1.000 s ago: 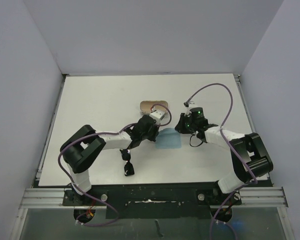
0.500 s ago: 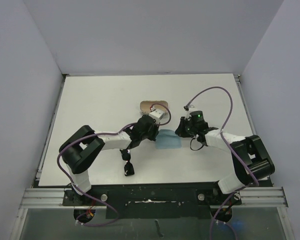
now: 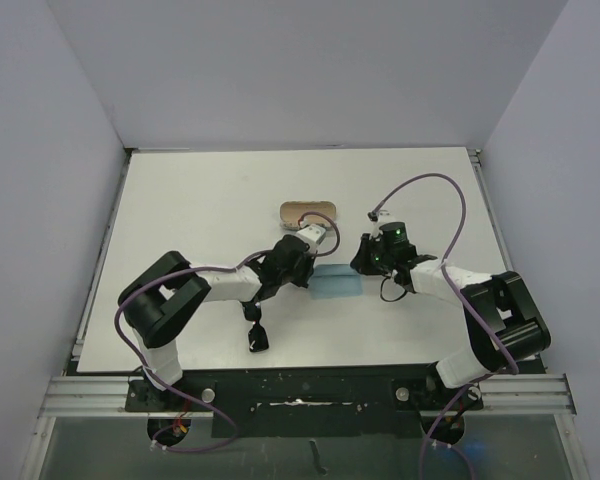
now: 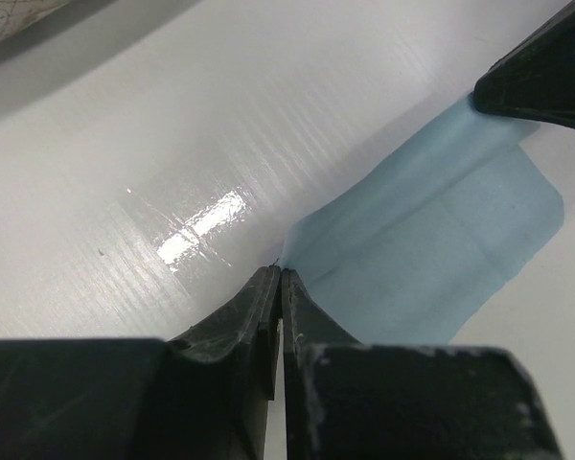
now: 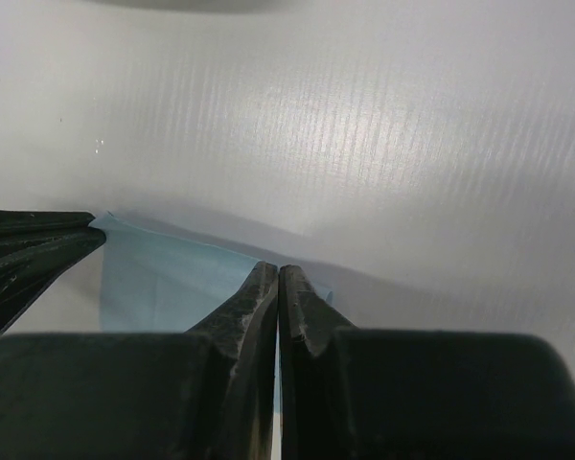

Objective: Organize the sunglasses
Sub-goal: Fold the glasses cleaning cloth at the center of the board.

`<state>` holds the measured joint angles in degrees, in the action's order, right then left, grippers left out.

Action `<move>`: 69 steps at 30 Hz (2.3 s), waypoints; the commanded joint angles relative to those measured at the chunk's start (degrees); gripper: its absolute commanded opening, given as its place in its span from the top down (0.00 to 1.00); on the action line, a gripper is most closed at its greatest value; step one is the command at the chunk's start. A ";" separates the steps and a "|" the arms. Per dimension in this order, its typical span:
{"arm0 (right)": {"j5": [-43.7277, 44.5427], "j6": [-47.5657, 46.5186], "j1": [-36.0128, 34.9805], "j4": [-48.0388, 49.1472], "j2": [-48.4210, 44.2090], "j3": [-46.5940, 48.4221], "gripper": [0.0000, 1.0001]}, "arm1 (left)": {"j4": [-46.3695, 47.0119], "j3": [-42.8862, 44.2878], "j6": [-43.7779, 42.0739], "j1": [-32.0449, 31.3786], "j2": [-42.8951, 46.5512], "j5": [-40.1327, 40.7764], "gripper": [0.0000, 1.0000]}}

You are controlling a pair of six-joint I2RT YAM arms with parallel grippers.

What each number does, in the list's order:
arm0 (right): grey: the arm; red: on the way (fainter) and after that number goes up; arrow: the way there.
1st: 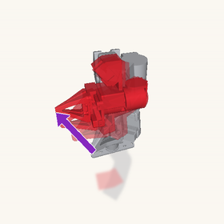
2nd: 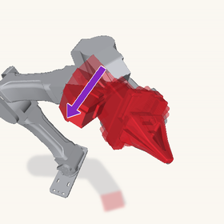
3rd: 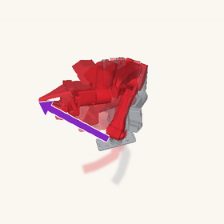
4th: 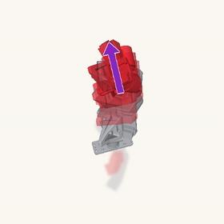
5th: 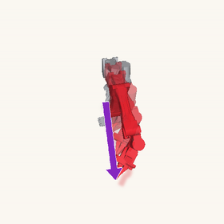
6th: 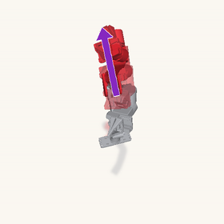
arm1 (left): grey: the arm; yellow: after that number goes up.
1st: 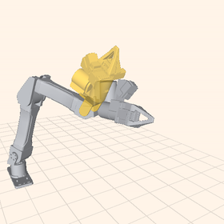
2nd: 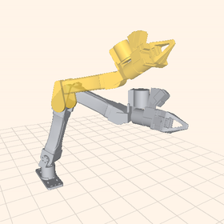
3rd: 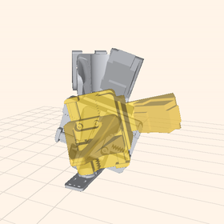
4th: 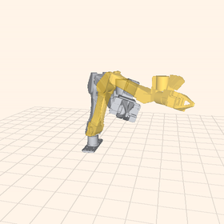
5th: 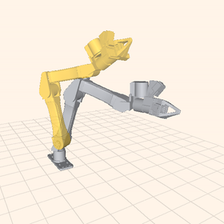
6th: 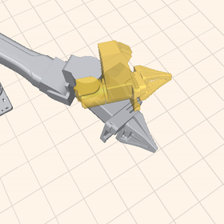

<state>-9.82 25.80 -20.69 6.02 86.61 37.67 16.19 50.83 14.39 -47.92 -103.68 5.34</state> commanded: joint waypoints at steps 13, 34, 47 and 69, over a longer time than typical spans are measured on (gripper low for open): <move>1.39 -0.15 -0.16 2.73 -2.89 -0.93 1.00 | 1.47 0.07 1.49 -1.04 3.82 -0.21 0.96; 0.88 0.29 -0.41 3.25 -3.95 -2.75 1.00 | 0.47 -0.67 2.39 -2.41 4.68 1.08 0.96; 0.95 0.48 -1.11 4.07 -2.94 -3.04 1.00 | 1.04 -1.71 2.83 -2.66 4.85 0.98 0.96; 0.78 1.01 -1.47 4.45 -3.00 -3.61 0.76 | 1.73 -2.39 3.80 -3.51 5.44 0.71 0.89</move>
<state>-9.45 26.48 -21.50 7.44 84.64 34.04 15.66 48.47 17.65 -50.98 -101.23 5.98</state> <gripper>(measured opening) 0.219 0.102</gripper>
